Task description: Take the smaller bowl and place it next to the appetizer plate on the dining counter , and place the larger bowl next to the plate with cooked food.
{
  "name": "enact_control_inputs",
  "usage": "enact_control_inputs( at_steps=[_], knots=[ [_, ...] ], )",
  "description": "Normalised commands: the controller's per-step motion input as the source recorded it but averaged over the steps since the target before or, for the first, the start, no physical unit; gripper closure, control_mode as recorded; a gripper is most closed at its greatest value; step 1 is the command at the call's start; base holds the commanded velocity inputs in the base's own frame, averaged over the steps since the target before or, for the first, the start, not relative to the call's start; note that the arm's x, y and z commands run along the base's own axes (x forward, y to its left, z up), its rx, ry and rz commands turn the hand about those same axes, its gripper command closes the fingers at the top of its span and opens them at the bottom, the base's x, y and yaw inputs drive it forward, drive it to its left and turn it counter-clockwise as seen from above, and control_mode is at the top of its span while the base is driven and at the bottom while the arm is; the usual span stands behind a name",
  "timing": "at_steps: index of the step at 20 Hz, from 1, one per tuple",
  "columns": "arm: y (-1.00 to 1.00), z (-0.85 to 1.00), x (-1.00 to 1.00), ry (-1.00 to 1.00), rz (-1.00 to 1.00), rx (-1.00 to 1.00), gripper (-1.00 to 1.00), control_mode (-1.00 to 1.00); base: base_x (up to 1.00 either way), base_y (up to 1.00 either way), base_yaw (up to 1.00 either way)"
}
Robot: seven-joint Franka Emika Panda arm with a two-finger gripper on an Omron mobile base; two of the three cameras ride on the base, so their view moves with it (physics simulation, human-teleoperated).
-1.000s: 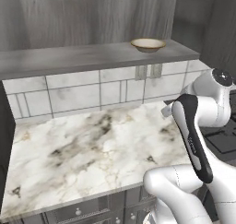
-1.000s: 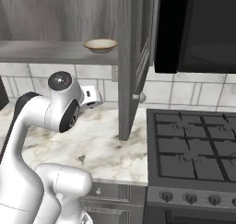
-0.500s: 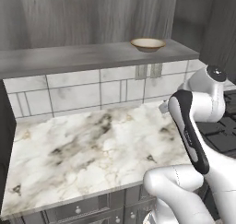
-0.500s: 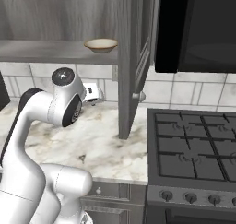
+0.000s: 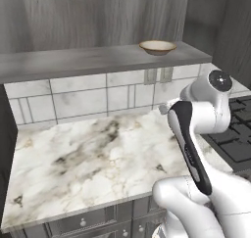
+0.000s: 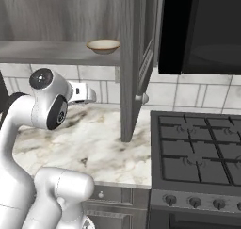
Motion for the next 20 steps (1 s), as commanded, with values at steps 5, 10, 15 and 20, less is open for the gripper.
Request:
enact_control_inputs(
  at_steps=[5,10,15,20],
  knots=[
    [0.43,0.23,-0.17,-0.16,-0.29,0.3,-1.0,-1.0,0.0,0.0,0.0],
    [0.16,0.19,-0.49,-0.08,-0.23,0.34,-1.0,-1.0,0.0,0.0,0.0],
    [-0.01,0.4,-0.43,-0.01,-0.18,0.38,-1.0,-1.0,0.0,0.0,0.0],
    [-0.21,0.63,-0.19,0.0,-0.09,0.31,-1.0,-1.0,0.0,0.0,0.0]
  ],
)
